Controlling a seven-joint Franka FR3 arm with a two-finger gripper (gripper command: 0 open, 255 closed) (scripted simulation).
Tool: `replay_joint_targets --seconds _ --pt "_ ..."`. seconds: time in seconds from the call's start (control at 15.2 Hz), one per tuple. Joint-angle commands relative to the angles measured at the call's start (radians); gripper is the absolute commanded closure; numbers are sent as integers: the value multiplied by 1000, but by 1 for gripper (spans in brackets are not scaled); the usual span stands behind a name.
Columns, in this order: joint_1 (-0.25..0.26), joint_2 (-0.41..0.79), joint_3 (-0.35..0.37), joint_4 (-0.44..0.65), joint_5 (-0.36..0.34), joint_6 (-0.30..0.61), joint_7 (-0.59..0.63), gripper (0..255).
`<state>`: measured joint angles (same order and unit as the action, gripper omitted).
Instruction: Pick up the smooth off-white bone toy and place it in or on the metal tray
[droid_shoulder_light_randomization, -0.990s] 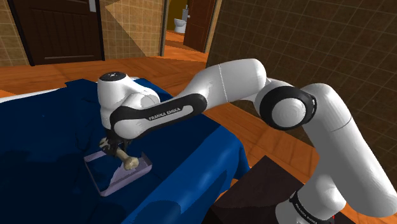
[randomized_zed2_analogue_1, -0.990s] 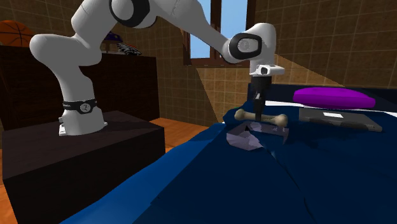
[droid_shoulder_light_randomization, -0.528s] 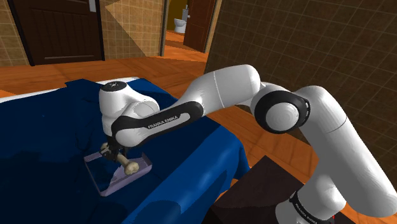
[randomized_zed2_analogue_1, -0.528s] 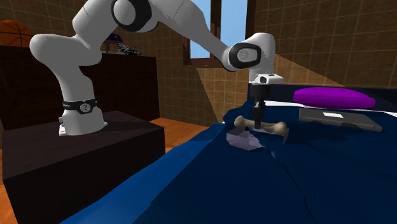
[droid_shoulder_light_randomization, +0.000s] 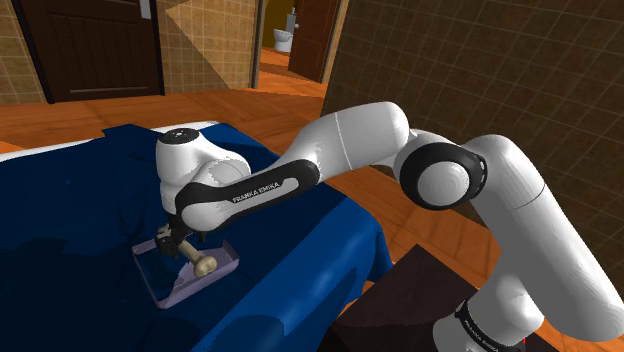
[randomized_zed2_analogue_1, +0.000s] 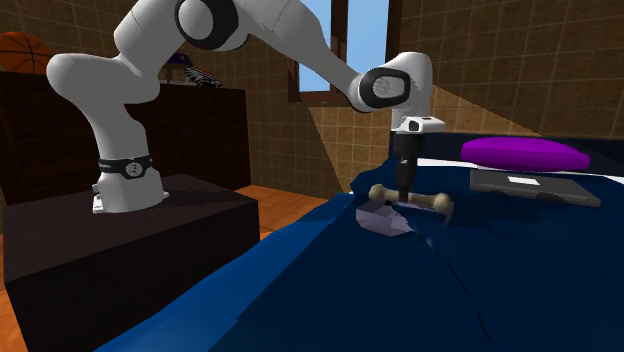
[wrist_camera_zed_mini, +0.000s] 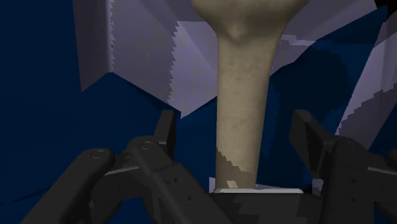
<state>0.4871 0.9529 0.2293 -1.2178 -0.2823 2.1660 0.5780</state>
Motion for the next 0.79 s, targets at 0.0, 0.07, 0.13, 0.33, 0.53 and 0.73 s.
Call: replay_joint_targets --seconds 0.0,0.07,0.13,0.33,0.53,0.73 --pt "0 0 0 0 0 0 0 0" --pt "0 0 0 0 0 0 0 0" --pt "0 0 0 0 0 0 0 0" --pt "-3 -44 7 -9 7 -35 -2 0" --pt "-5 -79 13 -10 13 -69 -5 0" --pt "-5 -79 13 -10 13 -69 -5 0"
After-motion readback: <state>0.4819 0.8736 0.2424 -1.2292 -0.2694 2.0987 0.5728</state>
